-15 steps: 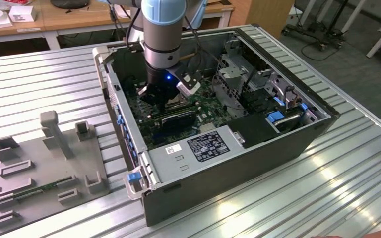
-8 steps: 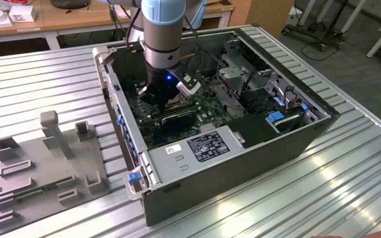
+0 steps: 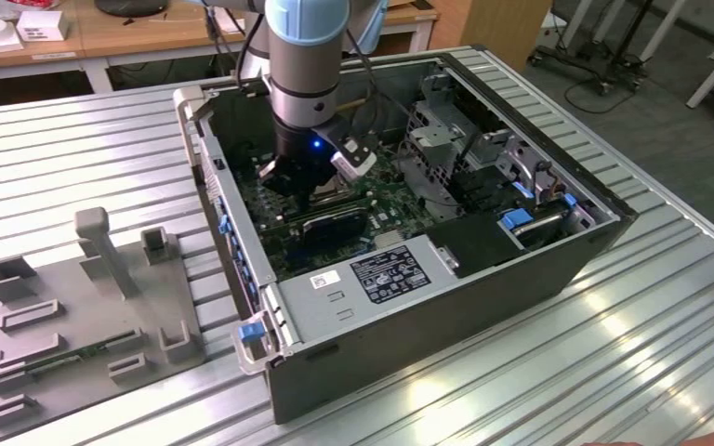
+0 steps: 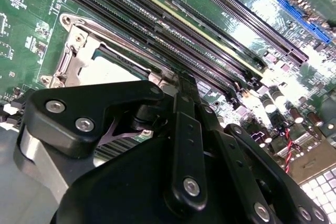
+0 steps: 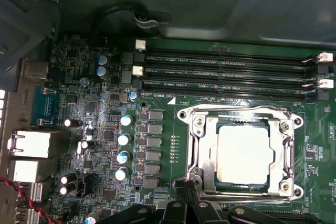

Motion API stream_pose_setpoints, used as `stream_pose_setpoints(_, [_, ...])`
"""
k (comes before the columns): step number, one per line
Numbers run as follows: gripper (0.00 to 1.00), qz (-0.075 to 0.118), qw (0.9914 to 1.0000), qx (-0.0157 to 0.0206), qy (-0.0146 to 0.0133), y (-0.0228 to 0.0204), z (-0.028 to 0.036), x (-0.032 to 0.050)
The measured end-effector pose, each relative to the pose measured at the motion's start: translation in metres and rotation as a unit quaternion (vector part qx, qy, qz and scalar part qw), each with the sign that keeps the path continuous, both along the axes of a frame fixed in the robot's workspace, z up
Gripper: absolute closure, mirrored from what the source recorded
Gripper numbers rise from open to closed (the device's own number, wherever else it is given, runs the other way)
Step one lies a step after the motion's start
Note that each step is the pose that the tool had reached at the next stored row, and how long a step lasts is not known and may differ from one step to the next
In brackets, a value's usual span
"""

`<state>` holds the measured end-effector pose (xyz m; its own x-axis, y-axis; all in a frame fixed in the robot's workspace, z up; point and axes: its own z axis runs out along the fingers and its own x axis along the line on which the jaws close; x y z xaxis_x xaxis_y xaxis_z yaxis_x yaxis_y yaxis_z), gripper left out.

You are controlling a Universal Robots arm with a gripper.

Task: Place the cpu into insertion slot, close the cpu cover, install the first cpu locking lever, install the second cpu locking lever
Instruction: 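Install the second cpu locking lever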

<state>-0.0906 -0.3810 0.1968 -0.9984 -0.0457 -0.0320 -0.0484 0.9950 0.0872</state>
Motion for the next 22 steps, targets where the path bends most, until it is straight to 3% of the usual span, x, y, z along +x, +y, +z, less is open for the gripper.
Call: stream_pose_setpoints(22, [0.9,0.0,1.0,-0.0002,0.0001,-0.0001,0.014,-0.0001])
